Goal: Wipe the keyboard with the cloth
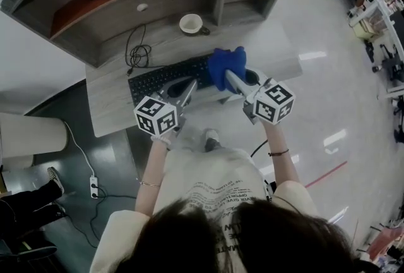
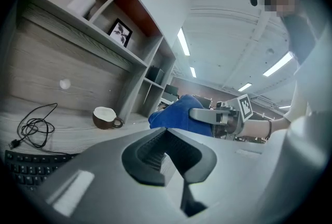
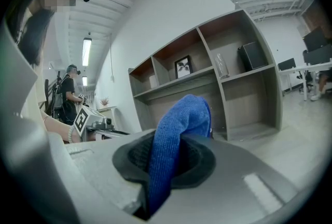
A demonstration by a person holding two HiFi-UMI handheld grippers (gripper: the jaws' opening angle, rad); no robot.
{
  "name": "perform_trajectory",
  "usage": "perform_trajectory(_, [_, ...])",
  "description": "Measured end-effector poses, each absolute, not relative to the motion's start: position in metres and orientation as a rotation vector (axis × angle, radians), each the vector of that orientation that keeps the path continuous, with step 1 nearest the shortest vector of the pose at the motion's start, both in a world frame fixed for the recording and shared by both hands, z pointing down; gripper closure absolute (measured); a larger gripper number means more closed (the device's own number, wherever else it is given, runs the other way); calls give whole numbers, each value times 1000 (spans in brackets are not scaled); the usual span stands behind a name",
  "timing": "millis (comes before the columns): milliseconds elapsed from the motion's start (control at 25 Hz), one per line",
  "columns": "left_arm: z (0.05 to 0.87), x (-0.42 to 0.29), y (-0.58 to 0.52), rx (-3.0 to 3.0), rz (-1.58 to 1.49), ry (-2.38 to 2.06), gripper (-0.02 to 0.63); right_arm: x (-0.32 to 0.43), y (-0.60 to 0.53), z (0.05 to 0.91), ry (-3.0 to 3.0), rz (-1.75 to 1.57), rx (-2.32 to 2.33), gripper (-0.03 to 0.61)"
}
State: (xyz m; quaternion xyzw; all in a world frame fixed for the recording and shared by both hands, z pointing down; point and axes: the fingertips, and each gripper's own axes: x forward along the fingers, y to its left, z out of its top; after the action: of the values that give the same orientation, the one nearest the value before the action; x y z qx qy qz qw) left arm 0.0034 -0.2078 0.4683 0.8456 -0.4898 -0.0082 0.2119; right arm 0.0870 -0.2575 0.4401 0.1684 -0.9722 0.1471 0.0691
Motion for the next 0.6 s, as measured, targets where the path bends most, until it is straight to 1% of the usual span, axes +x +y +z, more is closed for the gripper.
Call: perform_trajectory(600, [492,26,-247,2257,-59,-1375,617,112,-308,463,-2886,467,438,526])
